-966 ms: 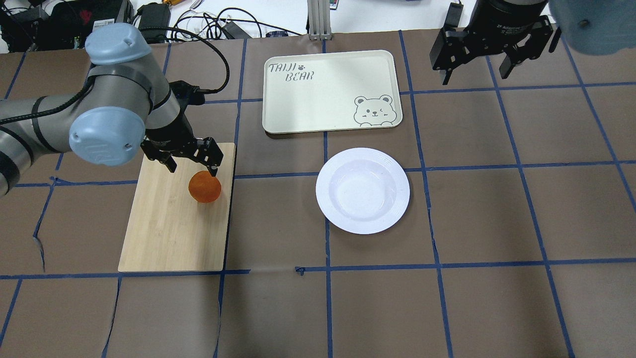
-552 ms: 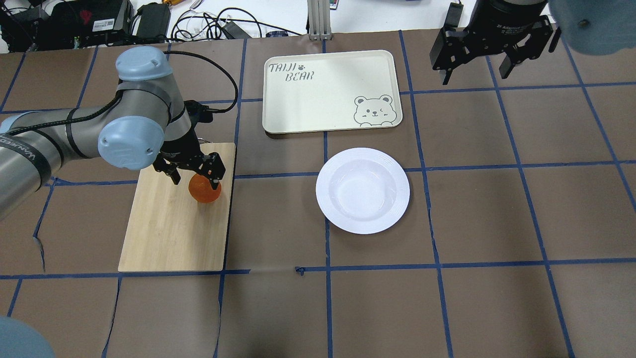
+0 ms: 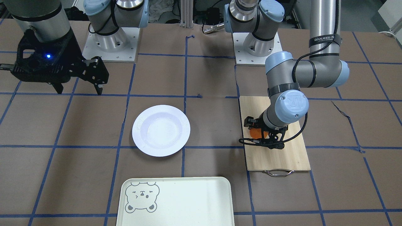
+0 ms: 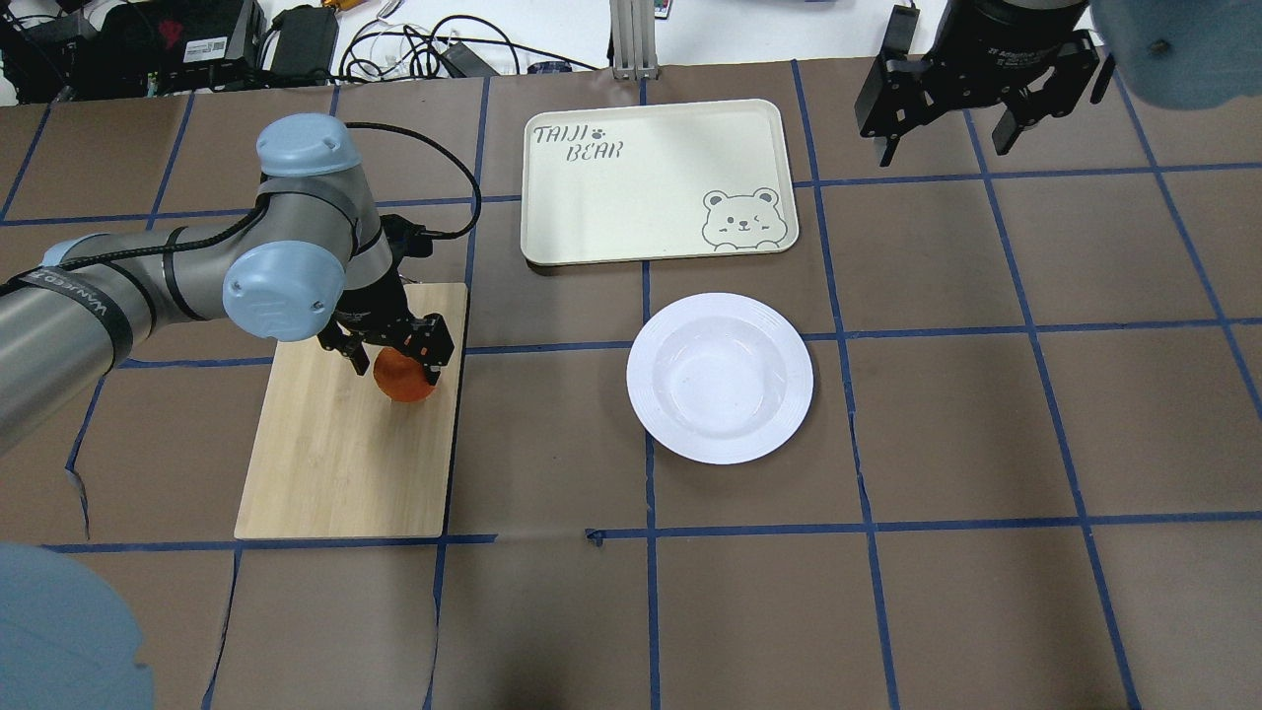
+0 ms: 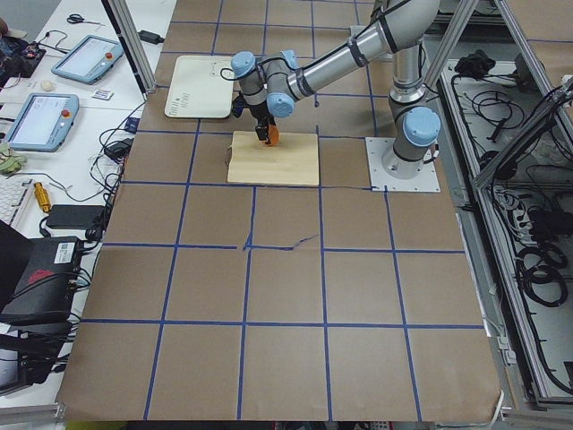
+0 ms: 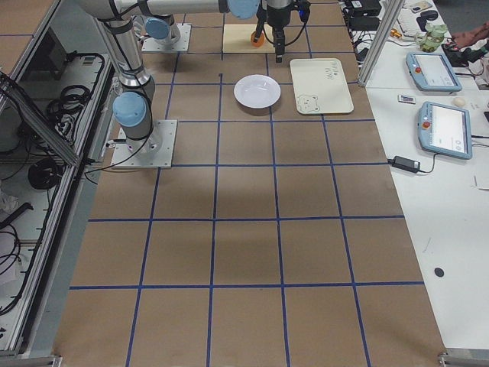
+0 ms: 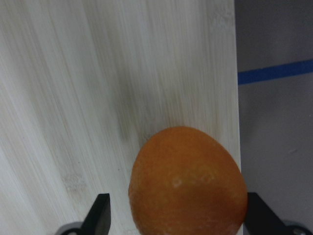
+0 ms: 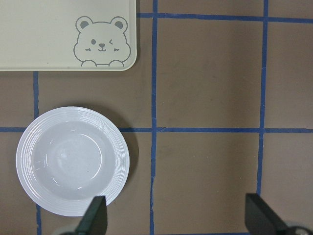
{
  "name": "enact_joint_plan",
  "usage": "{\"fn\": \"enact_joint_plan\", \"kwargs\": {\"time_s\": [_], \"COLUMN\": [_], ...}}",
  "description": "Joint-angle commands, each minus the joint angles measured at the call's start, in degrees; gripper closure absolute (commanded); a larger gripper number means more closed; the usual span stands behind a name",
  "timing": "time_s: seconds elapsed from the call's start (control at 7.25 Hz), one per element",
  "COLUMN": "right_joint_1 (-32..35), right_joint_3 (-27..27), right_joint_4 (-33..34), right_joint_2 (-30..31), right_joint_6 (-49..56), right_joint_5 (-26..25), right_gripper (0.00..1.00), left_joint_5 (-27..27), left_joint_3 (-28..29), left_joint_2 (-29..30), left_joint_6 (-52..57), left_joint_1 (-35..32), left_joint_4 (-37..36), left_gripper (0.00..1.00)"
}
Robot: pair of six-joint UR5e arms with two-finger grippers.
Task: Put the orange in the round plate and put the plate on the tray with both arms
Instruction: 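Carry the orange with the left gripper over the white plate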
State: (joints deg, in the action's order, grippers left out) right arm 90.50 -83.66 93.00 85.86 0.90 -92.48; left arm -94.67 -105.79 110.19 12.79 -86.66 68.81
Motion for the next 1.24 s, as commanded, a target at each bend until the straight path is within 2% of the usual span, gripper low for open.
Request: {"fn": "enact_joint_plan", "kwargs": {"time_s": [0.0,0.14,0.28,0.55,0.97,1.1], "right_joint_1": [-0.1,-0.2,-0.2,-0.2,-0.1,-0.2], "right_joint_3": [-0.8,-0.9,-0.9,-0.9,-1.0,-1.0], "right_joint_4": [0.3,0.3,0.3,0.9,0.9,0.9], "right_joint_2": [0.3,0.3,0.4,0.4,0.5,0.5], "right_joint_6": [-0.3,-0.4,-0.5,-0.5,-1.8,-1.7], "right_joint_5": [1.7,1.8,1.9,1.7,1.7,1.7], "right_gripper": [0.01,0.01,0.01,0.00,0.00,0.00], "left_joint_5": [0.0,0.8,5.1,9.8,20.2,22.8], "left_joint_3": [0.5,1.0,3.2,6.4,7.8,7.7], "left_joint_2": [0.1,-0.1,-0.8,-0.1,1.3,2.5], "left_joint_6": [-0.7,-2.1,-6.9,-17.8,-44.8,-53.7], "left_joint_1": [0.0,-0.1,-0.5,-5.4,-15.4,-18.8], "left_joint_4": [-0.5,-0.9,-0.3,1.4,-1.6,-6.7], "left_gripper": [0.65,0.71,0.71,0.71,0.71,0.71]}}
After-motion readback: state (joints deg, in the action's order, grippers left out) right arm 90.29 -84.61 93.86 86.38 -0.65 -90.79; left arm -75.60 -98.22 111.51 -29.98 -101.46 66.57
